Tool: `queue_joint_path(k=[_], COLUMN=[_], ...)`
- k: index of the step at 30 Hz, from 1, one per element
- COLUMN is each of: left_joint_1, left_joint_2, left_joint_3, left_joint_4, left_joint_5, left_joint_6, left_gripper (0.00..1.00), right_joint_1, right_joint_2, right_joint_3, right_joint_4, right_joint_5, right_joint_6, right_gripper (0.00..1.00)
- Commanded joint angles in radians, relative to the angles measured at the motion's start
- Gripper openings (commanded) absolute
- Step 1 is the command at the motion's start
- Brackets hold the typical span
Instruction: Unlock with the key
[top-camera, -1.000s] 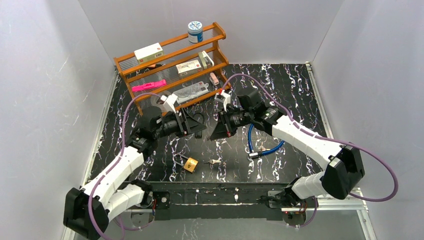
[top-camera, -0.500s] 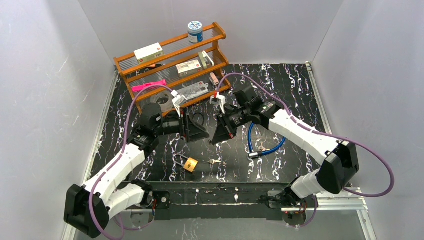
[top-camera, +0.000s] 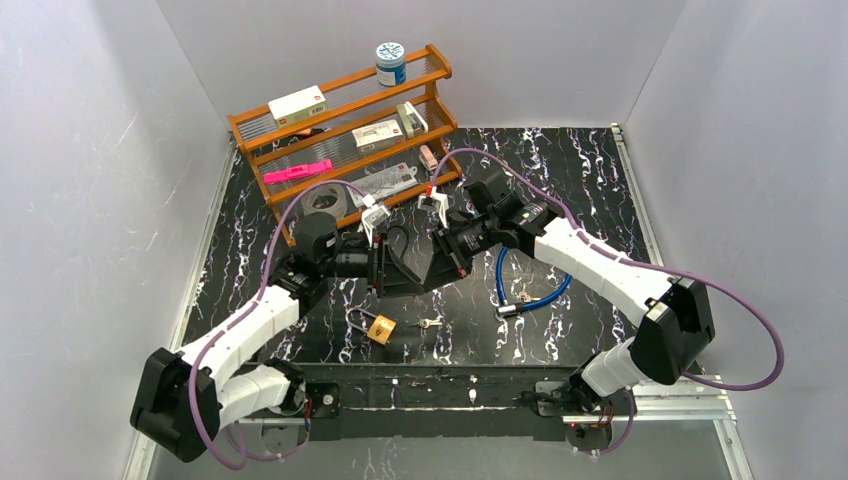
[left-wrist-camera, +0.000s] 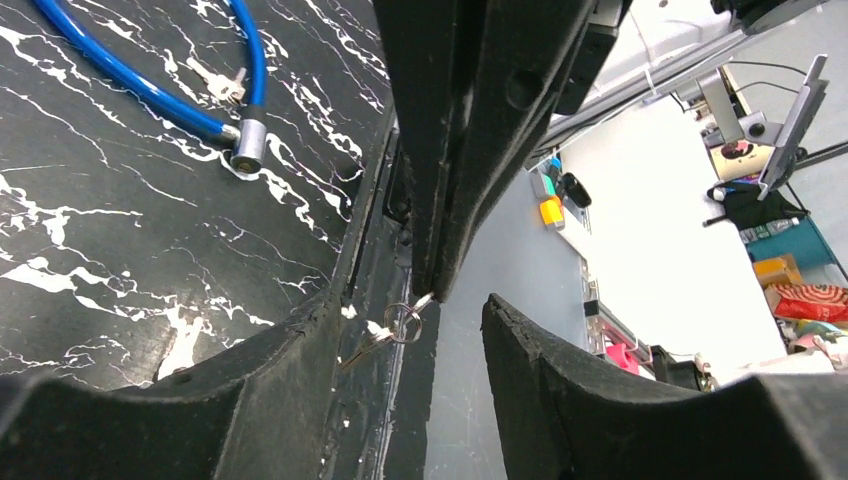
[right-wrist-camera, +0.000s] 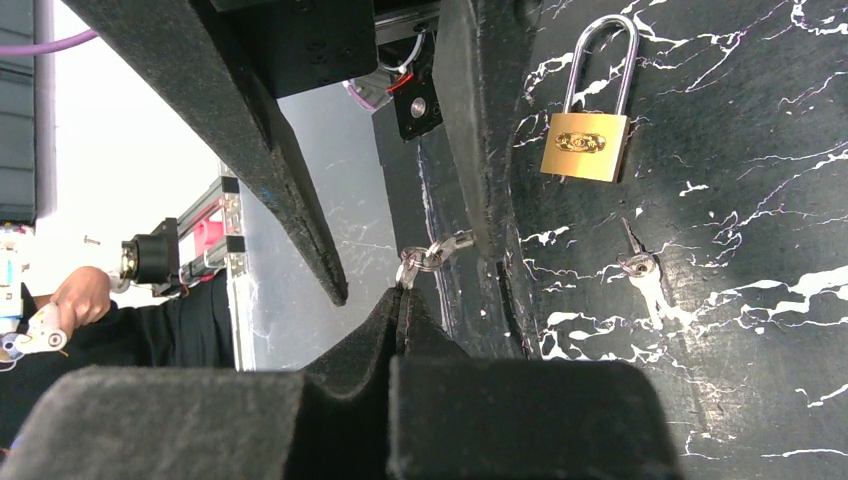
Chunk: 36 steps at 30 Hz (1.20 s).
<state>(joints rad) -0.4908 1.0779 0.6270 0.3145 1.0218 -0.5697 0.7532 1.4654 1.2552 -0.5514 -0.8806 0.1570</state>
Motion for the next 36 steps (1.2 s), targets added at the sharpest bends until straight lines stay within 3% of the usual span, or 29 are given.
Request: queue_joint_path(k=[1, 9, 12, 17, 23, 25, 26, 31, 36], left_joint_1=[-0.003, -0.009, -0.020, -0.037, -0.043, -0.043, -0.043, -0.044, -0.048], left_joint_2=[-0.042, -0.012, 0.003, 0.017, 0.012, -0.006, -0.010, 0.019, 0.011], left_joint_3=[-0.003, 0.000, -0.004, -0.006, -0.006, 0.034, 0.052, 0.061, 0.024], left_joint_4=[0.025, 0.028, 0.054, 0.092, 0.056, -0.168, -0.198, -0.178, -0.033], left_joint_5=[0.068, 0.080, 0.067, 0.061, 0.102, 0.092, 0.089, 0.114, 0.103], left_joint_6=[0.003, -0.001, -0.020, -0.045, -0.022, 0.129, 0.165, 0.151, 0.041], left_gripper=[0.51, 0.48, 0.53, 0.53, 0.32, 0.29, 0.29, 0.31, 0.18], right_joint_1=[0.002, 0.000, 0.000, 0.001, -0.004, -0.007, -0.007, -0.011, -0.012], right_joint_2=[-0.010, -0.018, -0.017, -0.013, -0.009, -0.012, -0.019, -0.014, -0.002], right_joint_3=[0.035, 0.038, 0.042, 0.046, 0.061, 0.062, 0.063, 0.088, 0.082], right_joint_4=[0.018, 0.018, 0.018, 0.007, -0.029, -0.051, -0.055, -0.107, -0.099], right_joint_5=[-0.044, -0.066, -0.076, -0.092, -0.110, -0.134, -0.139, -0.139, -0.126], right_joint_6=[-0.003, -0.008, -0.015, -0.025, -0.042, -0.046, -0.047, -0.083, -0.082], right_gripper=[0.01, 0.01, 0.01, 0.01, 0.01, 0.01, 0.01, 0.01, 0.01])
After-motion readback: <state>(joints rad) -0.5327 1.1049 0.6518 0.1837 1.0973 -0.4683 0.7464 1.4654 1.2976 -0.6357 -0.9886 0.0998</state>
